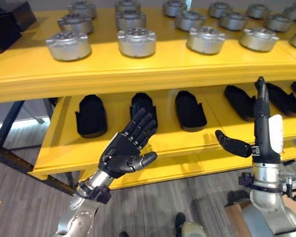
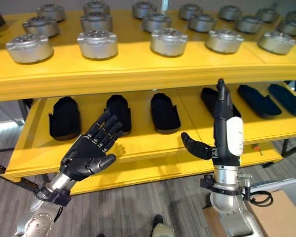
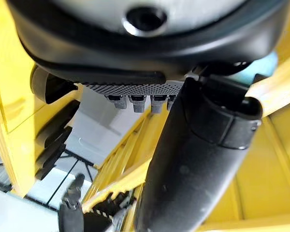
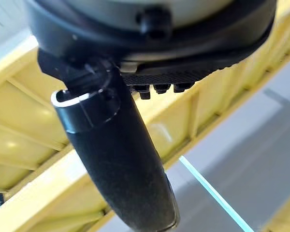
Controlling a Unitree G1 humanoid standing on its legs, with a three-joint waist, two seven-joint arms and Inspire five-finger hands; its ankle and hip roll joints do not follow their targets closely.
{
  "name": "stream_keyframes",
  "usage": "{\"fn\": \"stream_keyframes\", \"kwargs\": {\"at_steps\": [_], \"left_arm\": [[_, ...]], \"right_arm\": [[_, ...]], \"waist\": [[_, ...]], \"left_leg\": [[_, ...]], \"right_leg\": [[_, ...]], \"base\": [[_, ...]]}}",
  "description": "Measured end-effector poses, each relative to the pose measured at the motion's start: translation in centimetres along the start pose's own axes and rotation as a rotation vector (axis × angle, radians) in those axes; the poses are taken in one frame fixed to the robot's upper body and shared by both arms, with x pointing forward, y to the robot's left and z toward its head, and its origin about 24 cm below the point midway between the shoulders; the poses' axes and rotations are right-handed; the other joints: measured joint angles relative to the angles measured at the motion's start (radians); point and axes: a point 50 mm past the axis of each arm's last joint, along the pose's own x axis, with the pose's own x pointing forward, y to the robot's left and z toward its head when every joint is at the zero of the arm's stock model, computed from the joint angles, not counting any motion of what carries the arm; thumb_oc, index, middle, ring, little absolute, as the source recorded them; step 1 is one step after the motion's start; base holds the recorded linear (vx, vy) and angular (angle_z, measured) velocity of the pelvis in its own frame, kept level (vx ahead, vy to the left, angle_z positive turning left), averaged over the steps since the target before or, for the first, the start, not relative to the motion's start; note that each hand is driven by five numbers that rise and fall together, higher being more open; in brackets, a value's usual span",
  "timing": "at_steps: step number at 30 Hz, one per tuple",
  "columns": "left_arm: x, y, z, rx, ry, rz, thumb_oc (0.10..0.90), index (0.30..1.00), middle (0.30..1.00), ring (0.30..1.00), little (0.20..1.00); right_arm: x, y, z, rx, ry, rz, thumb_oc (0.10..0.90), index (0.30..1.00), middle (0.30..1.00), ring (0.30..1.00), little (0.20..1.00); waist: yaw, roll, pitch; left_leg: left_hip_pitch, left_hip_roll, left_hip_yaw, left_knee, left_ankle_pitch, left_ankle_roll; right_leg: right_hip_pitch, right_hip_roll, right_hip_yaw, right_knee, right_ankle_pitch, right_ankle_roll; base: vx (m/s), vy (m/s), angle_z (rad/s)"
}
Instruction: Move parts from the plastic box to the shelf.
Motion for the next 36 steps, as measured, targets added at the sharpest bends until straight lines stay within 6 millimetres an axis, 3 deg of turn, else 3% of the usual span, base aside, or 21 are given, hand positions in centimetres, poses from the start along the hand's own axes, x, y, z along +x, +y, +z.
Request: {"fn": "stream_keyframes", "kwargs": {"at_steps": [3, 6, 9, 11, 12, 13, 15, 17, 19, 24, 32, 36], "left_arm": [[-0.4, 0.2, -0.9, 0.021, 0.053, 0.063, 0.900, 1.000, 1.000, 1.000, 1.000], [-1.1, 0.6, -1.6, 0.049, 0.102, 0.123, 0.900, 1.000, 1.000, 1.000, 1.000], [-1.6, 1.0, -1.8, 0.056, 0.105, 0.188, 0.900, 1.000, 1.000, 1.000, 1.000], [-1.7, 0.9, -2.0, 0.042, 0.098, 0.199, 0.900, 1.000, 1.000, 1.000, 1.000], [-1.6, 0.8, -1.9, 0.043, 0.094, 0.196, 0.900, 1.000, 1.000, 1.000, 1.000], [-1.6, 0.8, -1.6, 0.047, 0.085, 0.193, 0.900, 1.000, 1.000, 1.000, 1.000], [-1.4, 0.8, -1.4, 0.053, 0.077, 0.189, 0.900, 1.000, 1.000, 1.000, 1.000], [-1.6, 1.2, -1.2, 0.064, 0.073, 0.223, 0.900, 1.000, 1.000, 1.000, 1.000], [-1.7, 1.4, -1.2, 0.070, 0.080, 0.240, 0.900, 1.000, 1.000, 1.000, 1.000], [-2.5, 2.2, -1.7, 0.148, 0.134, 0.314, 0.900, 1.000, 1.000, 1.000, 1.000], [-2.9, 2.7, -1.2, 0.308, 0.220, 0.252, 0.900, 1.000, 1.000, 1.000, 1.000], [-3.1, 3.0, -0.3, 0.353, 0.201, 0.235, 0.900, 1.000, 1.000, 1.000, 1.000]], "right_arm": [[0.5, -0.3, 0.0, 0.010, -0.004, -0.020, 0.900, 1.000, 1.000, 1.000, 1.000], [0.3, 0.0, -0.1, 0.006, 0.014, 0.013, 0.900, 1.000, 1.000, 1.000, 1.000], [0.1, 0.5, -0.4, 0.011, 0.032, 0.059, 0.900, 1.000, 1.000, 1.000, 1.000], [0.2, 0.5, -0.4, 0.008, 0.026, 0.064, 0.900, 1.000, 1.000, 1.000, 1.000], [0.2, 0.4, -0.4, 0.006, 0.027, 0.066, 0.900, 1.000, 1.000, 1.000, 1.000], [0.2, 0.2, -0.4, -0.005, 0.020, 0.081, 0.900, 1.000, 1.000, 1.000, 1.000], [0.1, 0.0, -0.5, -0.016, 0.022, 0.086, 0.900, 1.000, 1.000, 1.000, 1.000], [-0.2, 0.1, -0.5, -0.009, 0.024, 0.094, 0.900, 1.000, 1.000, 1.000, 1.000], [-0.3, 0.1, -0.5, 0.001, 0.023, 0.093, 0.900, 1.000, 1.000, 1.000, 1.000], [-0.2, 0.0, -0.4, 0.049, 0.038, 0.074, 0.900, 1.000, 1.000, 1.000, 1.000], [-0.5, -0.1, -0.8, 0.054, 0.096, -0.010, 0.900, 1.000, 1.000, 1.000, 1.000], [-0.5, 0.1, -0.8, 0.030, 0.097, 0.001, 0.900, 1.000, 1.000, 1.000, 1.000]], "waist": [[0.012, 0.047, -0.010], [0.019, 0.086, -0.007], [0.038, 0.083, 0.000], [0.038, 0.094, -0.002], [0.030, 0.100, -0.003], [0.012, 0.105, -0.005], [0.000, 0.110, -0.009], [0.000, 0.062, 0.006], [0.004, 0.044, 0.006], [0.014, 0.069, 0.013], [0.020, 0.043, 0.026], [0.035, 0.025, 0.032]], "left_leg": [[-0.016, 0.023, -0.004, 0.024, 0.014, 0.023], [-0.063, 0.015, -0.034, 0.129, 0.023, 0.030], [-0.109, -0.012, -0.115, 0.249, 0.026, 0.025], [-0.091, -0.061, -0.132, 0.209, -0.003, 0.040], [-0.078, -0.062, -0.126, 0.170, -0.021, 0.062], [-0.032, -0.060, -0.139, 0.051, -0.027, 0.065], [-0.014, -0.064, -0.133, -0.003, -0.040, 0.041], [-0.027, -0.086, -0.127, 0.001, -0.044, 0.041], [-0.036, -0.098, -0.125, 0.003, -0.044, 0.041], [0.005, -0.142, -0.119, -0.044, -0.040, 0.052], [0.016, -0.204, -0.135, -0.059, -0.049, 0.076], [0.024, -0.204, -0.109, -0.064, -0.053, 0.089]], "right_leg": [[0.006, 0.029, -0.005, -0.026, 0.005, -0.014], [0.013, 0.007, 0.005, -0.042, 0.001, -0.016], [0.038, -0.022, 0.058, -0.082, 0.021, -0.018], [0.038, -0.036, 0.077, -0.088, 0.027, -0.005], [0.035, -0.035, 0.080, -0.091, 0.030, 0.001], [0.028, -0.026, 0.080, -0.097, 0.037, 0.014], [0.018, -0.020, 0.079, -0.103, 0.047, 0.027], [0.011, -0.039, 0.088, -0.135, 0.075, 0.038], [0.013, -0.048, 0.089, -0.166, 0.097, 0.041], [0.073, -0.075, 0.081, -0.234, 0.152, 0.073], [0.104, -0.135, 0.048, -0.247, 0.172, 0.099], [0.074, -0.138, -0.010, -0.208, 0.197, 0.096]], "base": [[0.03, -0.152, -0.05], [0.01, -0.029, 0.04], [0.01, 0.090, -0.25], [0.05, 0.231, -0.25], [0.07, 0.344, -0.10], [0.04, 0.277, -0.07], [0.01, 0.254, -0.02], [-0.03, 0.316, -0.04], [-0.02, 0.370, -0.05], [0.01, 0.357, 0.04], [-0.02, 0.241, 0.11], [-0.01, 0.150, -0.16]]}}
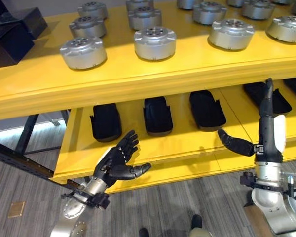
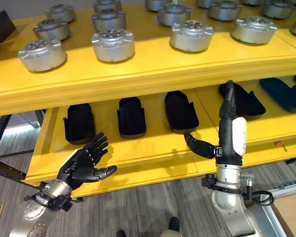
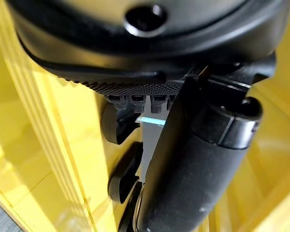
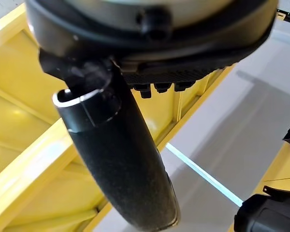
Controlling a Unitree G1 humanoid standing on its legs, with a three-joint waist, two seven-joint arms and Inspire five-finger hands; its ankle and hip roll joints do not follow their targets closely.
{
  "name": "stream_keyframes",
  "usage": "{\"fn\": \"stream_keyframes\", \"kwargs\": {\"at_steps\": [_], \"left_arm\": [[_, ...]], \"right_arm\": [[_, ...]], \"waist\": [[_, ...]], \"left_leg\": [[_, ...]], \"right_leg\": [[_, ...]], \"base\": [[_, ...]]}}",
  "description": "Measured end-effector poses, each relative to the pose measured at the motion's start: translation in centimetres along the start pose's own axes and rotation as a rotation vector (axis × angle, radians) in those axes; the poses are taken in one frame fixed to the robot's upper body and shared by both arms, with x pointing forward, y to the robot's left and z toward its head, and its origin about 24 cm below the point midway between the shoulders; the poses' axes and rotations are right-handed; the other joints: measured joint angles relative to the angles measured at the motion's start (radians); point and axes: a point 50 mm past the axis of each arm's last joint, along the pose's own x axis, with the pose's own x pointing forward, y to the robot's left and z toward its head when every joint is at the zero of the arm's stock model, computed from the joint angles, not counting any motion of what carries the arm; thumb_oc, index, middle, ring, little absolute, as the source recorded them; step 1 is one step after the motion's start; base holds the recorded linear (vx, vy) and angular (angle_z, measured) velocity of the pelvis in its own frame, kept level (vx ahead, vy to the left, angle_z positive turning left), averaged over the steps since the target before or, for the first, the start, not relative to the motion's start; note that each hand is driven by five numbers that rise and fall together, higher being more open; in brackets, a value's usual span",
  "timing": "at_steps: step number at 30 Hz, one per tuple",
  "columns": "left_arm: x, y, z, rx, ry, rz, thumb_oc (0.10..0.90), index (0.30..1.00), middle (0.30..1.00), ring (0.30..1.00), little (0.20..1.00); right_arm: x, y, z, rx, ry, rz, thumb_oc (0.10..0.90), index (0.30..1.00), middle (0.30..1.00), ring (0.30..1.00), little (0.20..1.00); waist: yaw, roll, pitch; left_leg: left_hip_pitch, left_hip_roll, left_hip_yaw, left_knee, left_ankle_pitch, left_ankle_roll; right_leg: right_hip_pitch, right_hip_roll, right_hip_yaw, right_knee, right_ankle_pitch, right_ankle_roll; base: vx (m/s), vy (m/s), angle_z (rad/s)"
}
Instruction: Move parts from the plastic box to the shelf.
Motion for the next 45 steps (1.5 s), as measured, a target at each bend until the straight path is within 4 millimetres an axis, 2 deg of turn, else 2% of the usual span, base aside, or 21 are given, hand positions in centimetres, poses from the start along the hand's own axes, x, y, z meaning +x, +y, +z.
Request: {"fn": "stream_keyframes", "kwargs": {"at_steps": [3, 4, 6, 7, 11, 17, 19, 20, 22, 23, 25, 27, 28, 29, 30, 31, 32, 34, 38, 40, 45], "left_arm": [[-0.2, 0.5, 0.3, 0.021, -0.011, 0.032, 0.900, 1.000, 1.000, 1.000, 1.000], [-0.3, 0.7, 0.6, 0.040, -0.016, 0.044, 0.900, 1.000, 1.000, 1.000, 1.000], [-0.2, 0.7, 0.9, 0.062, -0.024, 0.054, 0.900, 1.000, 1.000, 1.000, 1.000], [0.0, 0.8, 1.0, 0.064, -0.028, 0.069, 0.900, 1.000, 1.000, 1.000, 1.000], [0.8, 0.9, 1.6, 0.073, -0.059, 0.106, 0.900, 1.000, 1.000, 1.000, 1.000], [1.1, 0.6, 1.8, 0.144, -0.081, 0.190, 0.900, 1.000, 1.000, 1.000, 1.000], [1.5, 0.6, 2.1, 0.189, -0.095, 0.220, 0.900, 1.000, 1.000, 1.000, 1.000], [2.1, 0.8, 2.7, 0.239, -0.114, 0.249, 0.900, 1.000, 1.000, 1.000, 1.000], [2.2, 1.0, 2.7, 0.286, -0.116, 0.293, 0.900, 1.000, 1.000, 1.000, 1.000], [2.3, 1.3, 3.0, 0.405, -0.106, 0.315, 0.900, 1.000, 1.000, 1.000, 1.000], [2.1, 1.8, 3.3, 0.506, -0.104, 0.351, 0.900, 1.000, 1.000, 1.000, 1.000], [2.3, 2.2, 3.2, 0.572, -0.100, 0.385, 0.900, 1.000, 1.000, 1.000, 1.000], [2.2, 2.5, 3.0, 0.612, -0.096, 0.404, 0.900, 1.000, 1.000, 1.000, 1.000], [2.1, 2.6, 2.9, 0.633, -0.092, 0.421, 0.900, 1.000, 1.000, 1.000, 1.000], [2.1, 2.6, 3.0, 0.650, -0.098, 0.430, 0.900, 1.000, 1.000, 1.000, 1.000], [2.1, 2.8, 3.1, 0.671, -0.099, 0.444, 0.900, 1.000, 1.000, 1.000, 1.000], [2.1, 2.9, 3.1, 0.711, -0.098, 0.461, 0.900, 1.000, 1.000, 1.000, 1.000], [1.9, 3.3, 3.3, 0.825, -0.073, 0.470, 0.900, 1.000, 1.000, 1.000, 1.000], [0.9, 4.2, 2.5, 0.922, 0.020, 0.501, 0.900, 1.000, 1.000, 1.000, 1.000], [0.2, 4.5, 2.3, 0.966, 0.039, 0.524, 0.900, 1.000, 1.000, 1.000, 1.000], [-0.2, 4.4, 1.8, 1.020, 0.066, 0.512, 0.900, 1.000, 1.000, 1.000, 1.000]], "right_arm": [[0.2, 0.2, 0.4, -0.019, -0.027, 0.023, 0.900, 1.000, 1.000, 1.000, 1.000], [0.1, 0.4, 0.6, -0.022, -0.037, 0.036, 0.900, 1.000, 1.000, 1.000, 1.000], [-0.2, 0.2, 0.8, -0.020, -0.038, 0.035, 0.900, 1.000, 1.000, 1.000, 1.000], [-0.6, -0.1, 0.7, -0.027, -0.033, 0.028, 0.900, 1.000, 1.000, 1.000, 1.000], [-1.1, -1.1, 0.6, -0.044, -0.036, 0.015, 0.900, 1.000, 1.000, 1.000, 1.000], [-0.5, -1.6, 1.2, -0.036, -0.072, -0.054, 0.900, 1.000, 1.000, 1.000, 1.000], [0.0, -1.8, 1.3, -0.030, -0.090, -0.092, 0.900, 1.000, 1.000, 1.000, 1.000], [0.6, -1.8, 1.5, -0.026, -0.099, -0.122, 0.900, 1.000, 1.000, 1.000, 1.000], [1.4, -1.7, 1.3, -0.035, -0.106, -0.132, 0.900, 1.000, 1.000, 1.000, 1.000], [1.6, -2.0, 0.8, -0.054, -0.090, -0.137, 0.900, 1.000, 1.000, 1.000, 1.000], [1.6, -3.1, 0.4, -0.098, -0.086, -0.142, 0.900, 1.000, 1.000, 1.000, 1.000], [1.6, -4.2, -0.2, -0.125, -0.059, -0.180, 0.900, 1.000, 1.000, 1.000, 1.000], [1.8, -4.7, -0.3, -0.132, -0.054, -0.191, 0.900, 1.000, 1.000, 1.000, 1.000], [2.0, -5.1, -0.3, -0.144, -0.061, -0.201, 0.900, 1.000, 1.000, 1.000, 1.000], [2.2, -5.6, -0.2, -0.160, -0.073, -0.216, 0.900, 1.000, 1.000, 1.000, 1.000], [1.9, -5.4, -0.3, -0.142, -0.055, -0.228, 0.900, 1.000, 1.000, 1.000, 1.000], [0.6, -5.1, -0.5, -0.112, -0.011, -0.224, 0.900, 1.000, 1.000, 1.000, 1.000], [-0.4, -4.4, -0.6, -0.062, 0.036, -0.235, 0.900, 1.000, 1.000, 1.000, 1.000], [-0.9, -3.3, -0.4, -0.022, 0.064, -0.209, 0.900, 1.000, 1.000, 1.000, 1.000], [-1.7, -3.0, -0.5, -0.003, 0.096, -0.232, 0.900, 1.000, 1.000, 1.000, 1.000], [-1.7, -3.0, -0.6, -0.023, 0.127, -0.236, 0.900, 1.000, 1.000, 1.000, 1.000]], "waist": [[0.022, -0.012, 0.002], [0.021, -0.028, 0.005], [0.005, -0.044, 0.002], [-0.014, -0.047, 0.000], [-0.036, 0.002, -0.001], [-0.048, 0.062, -0.004], [-0.048, 0.057, -0.002], [-0.046, 0.030, 0.009], [-0.048, 0.023, 0.015], [-0.049, 0.031, 0.013], [-0.049, 0.032, 0.016], [-0.057, 0.036, 0.015], [-0.070, 0.043, 0.014], [-0.085, 0.057, 0.014], [-0.097, 0.088, 0.015], [-0.091, 0.077, 0.018], [-0.098, 0.029, 0.011], [-0.102, -0.010, 0.012], [-0.064, -0.013, 0.012], [-0.048, -0.015, 0.012], [-0.047, -0.028, 0.012]], "left_leg": [[0.013, 0.013, 0.052, -0.012, -0.003, 0.012], [0.008, 0.021, 0.044, -0.006, 0.000, 0.012], [-0.014, 0.035, 0.001, 0.003, 0.004, 0.002], [-0.019, 0.033, -0.026, 0.002, 0.023, -0.010], [-0.041, 0.047, -0.082, 0.006, 0.036, -0.015], [-0.051, 0.054, -0.082, 0.020, 0.036, -0.019], [-0.103, 0.057, -0.088, 0.133, 0.023, -0.024], [-0.200, 0.048, -0.106, 0.301, 0.030, -0.039], [-0.250, 0.070, -0.142, 0.408, 0.003, -0.040], [-0.231, 0.123, -0.203, 0.313, -0.013, -0.052], [-0.204, 0.187, -0.222, 0.175, -0.001, -0.072], [-0.194, 0.212, -0.224, 0.144, 0.013, -0.088], [-0.180, 0.215, -0.208, 0.122, 0.014, -0.084], [-0.172, 0.211, -0.189, 0.105, 0.013, -0.074], [-0.158, 0.200, -0.193, 0.090, 0.020, -0.068], [-0.146, 0.177, -0.184, 0.090, 0.071, -0.105], [-0.137, 0.101, -0.172, 0.067, 0.063, -0.091], [-0.127, 0.048, -0.172, 0.031, 0.087, -0.057], [-0.079, 0.032, -0.155, -0.011, 0.095, -0.051], [-0.079, 0.028, -0.149, -0.015, 0.092, -0.050], [-0.085, 0.033, -0.129, -0.016, 0.086, -0.060]], "right_leg": [[-0.041, 0.013, -0.069, 0.031, 0.045, -0.016], [-0.044, 0.028, -0.081, 0.068, -0.022, -0.013], [-0.012, 0.098, -0.007, 0.041, -0.101, -0.046], [0.006, 0.127, 0.052, 0.008, -0.095, -0.048], [0.033, 0.155, 0.099, -0.015, -0.098, -0.050], [0.043, 0.169, 0.096, -0.039, -0.102, -0.064], [0.029, 0.161, 0.113, -0.019, -0.119, -0.078], [0.006, 0.139, 0.153, 0.004, -0.130, -0.082], [0.015, 0.121, 0.164, 0.001, -0.129, -0.089], [0.021, 0.127, 0.178, -0.003, -0.132, -0.086], [0.012, 0.118, 0.208, 0.005, -0.134, -0.084], [0.018, 0.097, 0.217, -0.003, -0.132, -0.074], [0.028, 0.082, 0.217, -0.004, -0.129, -0.050], [0.032, 0.075, 0.219, -0.004, -0.132, -0.029], [0.036, 0.076, 0.226, -0.004, -0.132, -0.001], [0.045, 0.049, 0.242, -0.002, -0.131, 0.019], [0.049, -0.015, 0.263, -0.015, -0.140, 0.015], [0.047, -0.054, 0.263, -0.016, -0.095, 0.011], [0.064, -0.061, 0.217, -0.025, -0.037, 0.044], [0.073, -0.062, 0.196, -0.043, -0.034, 0.050], [0.078, -0.059, 0.173, -0.084, -0.052, 0.074]], "base": [[-0.05, -0.025, -0.49], [-0.02, -0.117, -0.01], [0.04, -0.076, 0.43], [0.02, -0.069, 0.69], [0.03, -0.149, 0.40], [0.04, -0.135, 0.08], [-0.01, -0.043, 0.04], [0.12, 0.247, -0.02], [0.20, 0.393, -0.13], [0.14, 0.365, -0.26], [0.09, 0.350, -0.30], [0.05, 0.276, -0.19], [0.07, 0.282, -0.10], [0.08, 0.318, -0.08], [0.08, 0.323, -0.21], [0.07, 0.349, -0.16], [0.09, 0.279, -0.02], [0.10, 0.207, 0.17], [0.06, 0.146, -0.10], [0.06, 0.142, 0.03], [0.01, 0.101, -0.12]]}}
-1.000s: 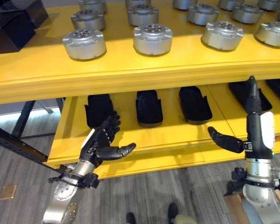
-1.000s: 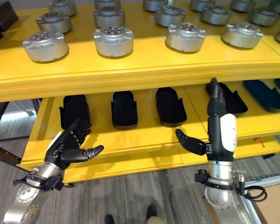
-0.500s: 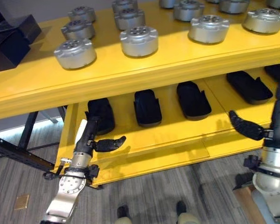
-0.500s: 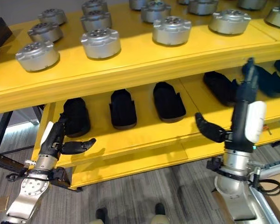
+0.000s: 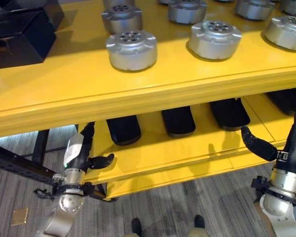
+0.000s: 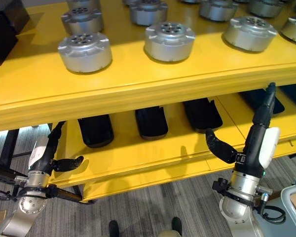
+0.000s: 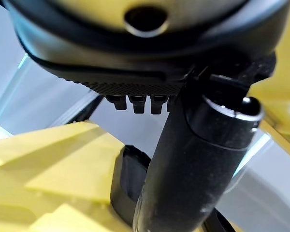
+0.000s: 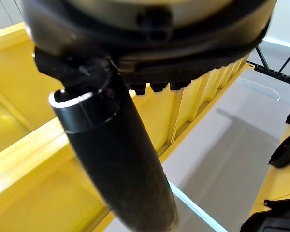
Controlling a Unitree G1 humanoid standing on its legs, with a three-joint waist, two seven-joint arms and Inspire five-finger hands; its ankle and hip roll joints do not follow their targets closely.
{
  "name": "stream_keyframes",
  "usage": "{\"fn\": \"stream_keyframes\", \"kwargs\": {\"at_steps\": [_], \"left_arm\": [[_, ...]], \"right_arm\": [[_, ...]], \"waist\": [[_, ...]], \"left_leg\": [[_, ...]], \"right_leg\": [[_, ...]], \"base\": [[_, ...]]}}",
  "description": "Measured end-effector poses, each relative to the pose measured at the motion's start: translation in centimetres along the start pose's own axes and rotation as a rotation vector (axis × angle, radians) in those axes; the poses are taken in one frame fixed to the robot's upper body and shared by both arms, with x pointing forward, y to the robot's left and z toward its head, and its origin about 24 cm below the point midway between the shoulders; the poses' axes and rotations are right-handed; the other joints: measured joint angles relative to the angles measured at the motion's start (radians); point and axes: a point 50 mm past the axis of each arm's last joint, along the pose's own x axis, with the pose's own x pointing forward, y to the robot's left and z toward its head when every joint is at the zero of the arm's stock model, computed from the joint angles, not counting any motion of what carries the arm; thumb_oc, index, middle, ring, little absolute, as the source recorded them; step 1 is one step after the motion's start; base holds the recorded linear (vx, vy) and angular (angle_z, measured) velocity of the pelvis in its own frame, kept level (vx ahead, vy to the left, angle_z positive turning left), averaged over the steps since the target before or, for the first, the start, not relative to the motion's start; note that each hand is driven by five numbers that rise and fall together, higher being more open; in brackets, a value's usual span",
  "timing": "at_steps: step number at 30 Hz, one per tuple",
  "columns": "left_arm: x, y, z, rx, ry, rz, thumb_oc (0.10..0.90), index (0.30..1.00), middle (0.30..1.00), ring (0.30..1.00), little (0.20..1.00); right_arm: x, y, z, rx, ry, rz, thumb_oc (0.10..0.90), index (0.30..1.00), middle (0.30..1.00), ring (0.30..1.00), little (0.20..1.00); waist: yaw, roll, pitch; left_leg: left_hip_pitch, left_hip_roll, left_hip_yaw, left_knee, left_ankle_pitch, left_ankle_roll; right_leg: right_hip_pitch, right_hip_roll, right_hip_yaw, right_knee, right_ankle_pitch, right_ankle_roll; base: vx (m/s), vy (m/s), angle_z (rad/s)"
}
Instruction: Move parts from the plastic box to the shelf.
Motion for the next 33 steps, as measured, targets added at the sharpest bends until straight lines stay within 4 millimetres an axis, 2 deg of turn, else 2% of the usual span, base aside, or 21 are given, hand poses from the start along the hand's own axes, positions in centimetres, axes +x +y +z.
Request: {"fn": "stream_keyframes", "kwargs": {"at_steps": [5, 7, 11, 15, 20, 25, 30, 33], "left_arm": [[-0.3, -0.6, -0.1, 0.024, 0.012, -0.027, 0.900, 1.000, 1.000, 1.000, 1.000], [-1.1, -0.4, -0.6, 0.030, 0.036, -0.026, 0.900, 1.000, 1.000, 1.000, 1.000], [-1.2, -0.2, -0.9, 0.041, 0.078, -0.023, 0.900, 1.000, 1.000, 1.000, 1.000], [-1.0, -0.5, -0.8, 0.038, 0.089, -0.053, 0.900, 1.000, 1.000, 1.000, 1.000], [-0.3, -1.5, 0.1, 0.067, 0.068, -0.114, 0.900, 1.000, 1.000, 1.000, 1.000], [-0.4, -2.0, 0.0, 0.073, 0.091, -0.138, 0.900, 1.000, 1.000, 1.000, 1.000], [-0.7, -1.8, -0.3, 0.076, 0.114, -0.101, 0.900, 1.000, 1.000, 1.000, 1.000], [-1.2, -1.2, -0.3, 0.006, 0.111, -0.023, 0.900, 1.000, 1.000, 1.000, 1.000]], "right_arm": [[-0.7, 0.1, -1.9, -0.062, 0.135, 0.000, 0.900, 1.000, 1.000, 1.000, 1.000], [-1.4, -0.2, -2.5, -0.074, 0.190, 0.003, 0.900, 1.000, 1.000, 1.000, 1.000], [-2.8, -0.8, -4.2, -0.059, 0.326, -0.010, 0.900, 1.000, 1.000, 1.000, 1.000], [-2.5, -0.9, -4.5, -0.048, 0.340, -0.025, 0.900, 1.000, 1.000, 1.000, 1.000], [-1.6, -0.5, -4.2, -0.020, 0.318, -0.031, 0.900, 1.000, 1.000, 1.000, 1.000], [-1.3, -0.5, -4.1, -0.021, 0.306, -0.020, 0.900, 1.000, 1.000, 1.000, 1.000], [-1.4, -0.5, -4.1, -0.030, 0.301, -0.004, 0.900, 1.000, 1.000, 1.000, 1.000], [-1.6, -0.4, -3.9, -0.060, 0.277, 0.038, 0.900, 1.000, 1.000, 1.000, 1.000]], "waist": [[-0.021, 0.002, 0.000], [-0.021, 0.000, -0.001], [-0.024, -0.001, -0.001], [-0.036, 0.016, -0.003], [-0.034, 0.039, -0.016], [-0.030, 0.066, -0.032], [-0.028, 0.068, -0.034], [-0.021, 0.068, -0.034]], "left_leg": [[-0.005, 0.032, 0.013, 0.000, 0.009, -0.008], [-0.003, 0.059, 0.039, 0.000, 0.011, -0.017], [0.009, 0.108, 0.071, -0.001, 0.017, -0.037], [0.029, 0.136, 0.101, -0.001, 0.018, -0.047], [0.041, 0.138, 0.115, -0.005, 0.015, -0.052], [0.041, 0.138, 0.121, -0.004, 0.013, -0.051], [0.042, 0.137, 0.121, -0.005, 0.012, -0.052], [0.040, 0.137, 0.118, -0.005, 0.012, -0.052]], "right_leg": [[-0.021, 0.031, -0.005, 0.014, -0.007, 0.003], [-0.048, 0.053, -0.018, 0.026, 0.001, -0.007], [-0.042, 0.104, -0.004, -0.023, 0.024, -0.034], [-0.047, 0.133, 0.026, -0.030, 0.028, -0.041], [-0.046, 0.133, 0.029, -0.030, 0.027, -0.046], [-0.049, 0.134, 0.030, -0.023, 0.038, -0.053], [-0.047, 0.133, 0.030, -0.023, 0.037, -0.052], [-0.047, 0.132, 0.028, -0.023, 0.037, -0.052]], "base": [[-0.03, 0.013, -0.10], [-0.03, -0.076, -0.35], [-0.03, -0.131, -0.32], [0.01, -0.064, -0.25], [0.01, -0.031, -0.11], [0.00, -0.005, -0.01], [0.02, -0.015, 0.00], [0.00, -0.076, 0.02]]}}
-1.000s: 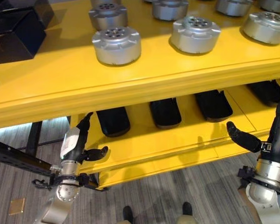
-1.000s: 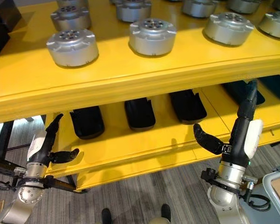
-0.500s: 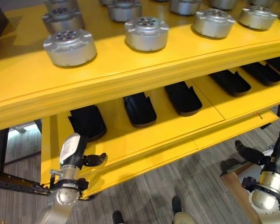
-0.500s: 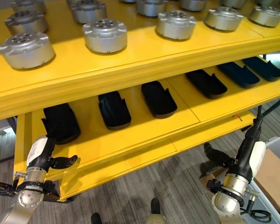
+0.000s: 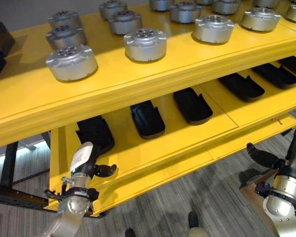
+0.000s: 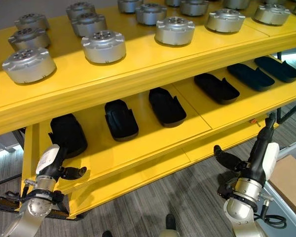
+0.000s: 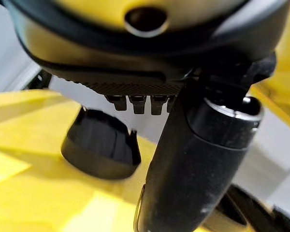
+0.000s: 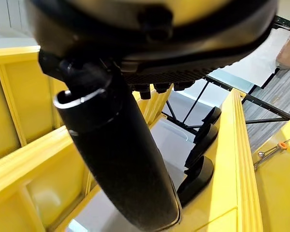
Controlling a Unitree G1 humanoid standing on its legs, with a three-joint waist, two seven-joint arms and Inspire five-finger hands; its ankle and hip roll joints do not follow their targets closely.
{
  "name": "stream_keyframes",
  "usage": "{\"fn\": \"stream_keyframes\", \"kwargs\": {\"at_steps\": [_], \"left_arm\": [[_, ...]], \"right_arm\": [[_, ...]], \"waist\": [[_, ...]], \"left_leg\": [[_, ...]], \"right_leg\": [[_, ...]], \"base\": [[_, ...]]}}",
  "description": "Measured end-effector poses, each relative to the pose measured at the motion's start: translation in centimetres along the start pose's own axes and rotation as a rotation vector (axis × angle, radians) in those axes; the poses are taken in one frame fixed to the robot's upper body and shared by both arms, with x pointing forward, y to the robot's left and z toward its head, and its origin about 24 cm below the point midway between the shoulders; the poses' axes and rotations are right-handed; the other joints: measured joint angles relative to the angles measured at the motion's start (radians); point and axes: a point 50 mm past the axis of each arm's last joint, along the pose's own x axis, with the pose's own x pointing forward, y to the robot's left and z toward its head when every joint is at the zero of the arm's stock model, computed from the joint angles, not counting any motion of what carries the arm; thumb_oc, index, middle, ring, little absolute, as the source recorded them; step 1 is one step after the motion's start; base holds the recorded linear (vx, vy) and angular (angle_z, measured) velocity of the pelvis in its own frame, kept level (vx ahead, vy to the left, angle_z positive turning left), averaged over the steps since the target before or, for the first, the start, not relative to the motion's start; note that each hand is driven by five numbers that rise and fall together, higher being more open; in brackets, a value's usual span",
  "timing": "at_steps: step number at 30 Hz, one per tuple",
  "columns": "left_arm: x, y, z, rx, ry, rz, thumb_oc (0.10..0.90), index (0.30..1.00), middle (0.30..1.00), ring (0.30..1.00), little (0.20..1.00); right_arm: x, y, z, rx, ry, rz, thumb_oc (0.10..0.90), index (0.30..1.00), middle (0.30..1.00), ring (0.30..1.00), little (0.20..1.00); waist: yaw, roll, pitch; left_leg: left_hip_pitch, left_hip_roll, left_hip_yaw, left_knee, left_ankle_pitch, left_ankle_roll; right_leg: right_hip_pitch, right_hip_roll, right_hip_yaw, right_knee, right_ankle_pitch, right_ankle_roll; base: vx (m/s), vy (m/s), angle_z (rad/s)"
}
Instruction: Move parts from the plastic box to the shelf.
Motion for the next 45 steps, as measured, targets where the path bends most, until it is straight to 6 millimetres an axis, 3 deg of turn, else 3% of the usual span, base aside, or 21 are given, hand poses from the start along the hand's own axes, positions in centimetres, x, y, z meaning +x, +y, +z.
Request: {"fn": "stream_keyframes", "kwargs": {"at_steps": [4, 8, 15, 21, 23, 26, 27, 28, 29, 30, 31, 32, 33, 35, 38, 45], "left_arm": [[-2.0, 0.7, 1.4, -0.410, -0.065, -0.045, 0.900, 1.000, 1.000, 1.000, 1.000], [-4.0, -0.1, 2.8, -0.726, -0.171, -0.318, 0.900, 1.000, 1.000, 1.000, 1.000], [-2.8, 0.8, 4.5, -0.922, -0.324, -0.544, 0.900, 1.000, 1.000, 1.000, 1.000], [-3.2, -0.6, 5.5, -1.011, -0.375, -0.690, 0.900, 1.000, 1.000, 1.000, 1.000], [-3.6, -0.9, 5.4, -1.023, -0.376, -0.728, 0.900, 1.000, 1.000, 1.000, 1.000], [-3.8, -1.1, 5.3, -1.065, -0.377, -0.768, 0.900, 1.000, 1.000, 1.000, 1.000], [-3.0, -1.6, 5.8, -1.082, -0.409, -0.819, 0.900, 1.000, 1.000, 1.000, 1.000], [-2.9, -1.7, 6.3, -1.085, -0.431, -0.840, 0.900, 1.000, 1.000, 1.000, 1.000], [-3.2, -1.9, 6.6, -1.090, -0.448, -0.871, 0.900, 1.000, 1.000, 1.000, 1.000], [-3.3, -2.0, 6.7, -1.089, -0.456, -0.893, 0.900, 1.000, 1.000, 1.000, 1.000], [-3.4, -2.2, 6.7, -1.093, -0.455, -0.904, 0.900, 1.000, 1.000, 1.000, 1.000], [-3.5, -2.6, 6.9, -1.099, -0.455, -0.921, 0.900, 1.000, 1.000, 1.000, 1.000], [-3.3, -2.7, 7.1, -1.098, -0.468, -0.940, 0.900, 1.000, 1.000, 1.000, 1.000], [-2.4, -2.5, 8.0, -1.068, -0.517, -0.973, 0.900, 1.000, 1.000, 1.000, 1.000], [-1.7, -2.0, 8.3, -1.050, -0.528, -0.990, 0.900, 1.000, 1.000, 1.000, 1.000], [-3.6, -2.5, 6.0, -1.089, -0.401, -1.107, 0.900, 1.000, 1.000, 1.000, 1.000]], "right_arm": [[-1.4, 1.3, 1.6, 0.044, -0.062, 0.203, 0.900, 1.000, 1.000, 1.000, 1.000], [-2.8, 3.3, 2.1, 0.107, -0.086, 0.465, 0.900, 1.000, 1.000, 1.000, 1.000], [-2.3, 4.3, 3.7, 0.040, -0.253, 0.916, 0.900, 1.000, 1.000, 1.000, 1.000], [-2.4, 6.7, 5.9, 0.248, -0.284, 1.180, 0.900, 1.000, 1.000, 1.000, 1.000], [-3.1, 7.3, 6.1, 0.259, -0.294, 1.250, 0.900, 1.000, 1.000, 1.000, 1.000], [-3.8, 7.9, 6.2, 0.287, -0.284, 1.272, 0.900, 1.000, 1.000, 1.000, 1.000], [-3.7, 8.0, 6.4, 0.272, -0.303, 1.241, 0.900, 1.000, 1.000, 1.000, 1.000], [-3.4, 8.2, 6.7, 0.235, -0.339, 1.242, 0.900, 1.000, 1.000, 1.000, 1.000], [-3.0, 8.5, 7.2, 0.198, -0.383, 1.246, 0.900, 1.000, 1.000, 1.000, 1.000], [-2.8, 8.7, 7.5, 0.191, -0.402, 1.242, 0.900, 1.000, 1.000, 1.000, 1.000], [-2.5, 8.6, 7.6, 0.170, -0.421, 1.240, 0.900, 1.000, 1.000, 1.000, 1.000], [-2.2, 8.5, 7.6, 0.138, -0.435, 1.232, 0.900, 1.000, 1.000, 1.000, 1.000], [-2.2, 8.6, 7.5, 0.124, -0.439, 1.206, 0.900, 1.000, 1.000, 1.000, 1.000], [-2.4, 8.8, 7.6, 0.110, -0.460, 1.177, 0.900, 1.000, 1.000, 1.000, 1.000], [-2.3, 9.4, 8.1, 0.065, -0.509, 1.145, 0.900, 1.000, 1.000, 1.000, 1.000], [-2.0, 9.6, 8.5, -0.044, -0.579, 0.978, 0.900, 1.000, 1.000, 1.000, 1.000]], "waist": [[0.027, -0.001, 0.000], [0.057, 0.002, 0.002], [0.084, 0.018, 0.003], [0.110, 0.056, 0.024], [0.152, 0.075, 0.037], [0.159, 0.084, 0.067], [0.141, 0.077, 0.093], [0.128, 0.079, 0.104], [0.136, 0.083, 0.108], [0.132, 0.053, 0.127], [0.128, 0.035, 0.138], [0.118, 0.033, 0.138], [0.102, 0.023, 0.132], [0.077, 0.000, 0.128], [0.079, -0.002, 0.127], [0.105, 0.001, 0.122]], "left_leg": [[-0.012, 0.001, -0.021, 0.004, 0.003, 0.000], [-0.018, -0.002, -0.042, 0.004, 0.005, 0.002], [-0.040, -0.013, -0.084, 0.004, 0.013, 0.013], [-0.082, -0.012, -0.181, 0.034, 0.015, 0.016], [-0.092, -0.012, -0.195, 0.042, 0.020, 0.015], [-0.130, -0.018, -0.215, 0.075, 0.037, 0.028], [-0.170, -0.043, -0.150, 0.076, 0.106, 0.087], [-0.171, -0.040, -0.099, 0.045, 0.128, 0.101], [-0.171, -0.014, -0.028, 0.044, 0.064, 0.092], [-0.175, -0.014, 0.030, 0.099, -0.009, 0.107], [-0.180, -0.012, 0.041, 0.180, -0.048, 0.110], [-0.189, -0.013, 0.037, 0.262, -0.054, 0.095], [-0.191, -0.028, 0.040, 0.262, -0.072, 0.079], [-0.195, -0.074, 0.042, 0.231, -0.050, 0.106], [-0.189, -0.123, 0.040, 0.196, -0.035, 0.130], [-0.139, -0.165, 0.026, 0.147, -0.038, 0.136]], "right_leg": [[0.000, -0.001, -0.020, 0.000, -0.005, 0.004], [0.010, -0.005, -0.040, 0.000, -0.009, 0.002], [0.019, -0.017, -0.074, 0.000, -0.018, 0.008], [0.049, -0.013, -0.157, 0.016, -0.043, 0.010], [0.049, -0.013, -0.170, 0.033, -0.055, 0.012], [0.055, -0.020, -0.223, 0.067, -0.084, 0.009], [0.046, -0.039, -0.261, 0.101, -0.115, -0.002], [0.028, -0.054, -0.274, 0.132, -0.132, -0.016], [0.006, -0.049, -0.271, 0.164, -0.143, -0.025], [-0.003, -0.076, -0.265, 0.198, -0.159, -0.029], [-0.002, -0.100, -0.252, 0.229, -0.173, -0.024], [0.000, -0.115, -0.230, 0.271, -0.190, -0.012], [0.004, -0.125, -0.225, 0.283, -0.194, -0.007], [-0.005, -0.154, -0.216, 0.271, -0.183, -0.013], [0.015, -0.185, -0.224, 0.234, -0.142, 0.022], [0.074, -0.223, -0.278, 0.225, -0.110, 0.012]], "base": [[-0.02, -0.086, 0.13], [-0.01, -0.016, 0.14], [-0.02, -0.079, 0.17], [-0.02, -0.149, 0.41], [-0.05, -0.079, 0.31], [-0.18, 0.028, 0.67], [-0.26, 0.158, 1.34], [-0.20, 0.190, 1.10], [-0.08, 0.163, 0.34], [-0.11, 0.203, -0.11], [-0.11, 0.346, -0.30], [-0.13, 0.365, -0.34], [-0.09, 0.389, -0.13], [-0.06, 0.285, 0.25], [-0.07, 0.300, 0.23], [-0.05, 0.236, 0.15]]}}
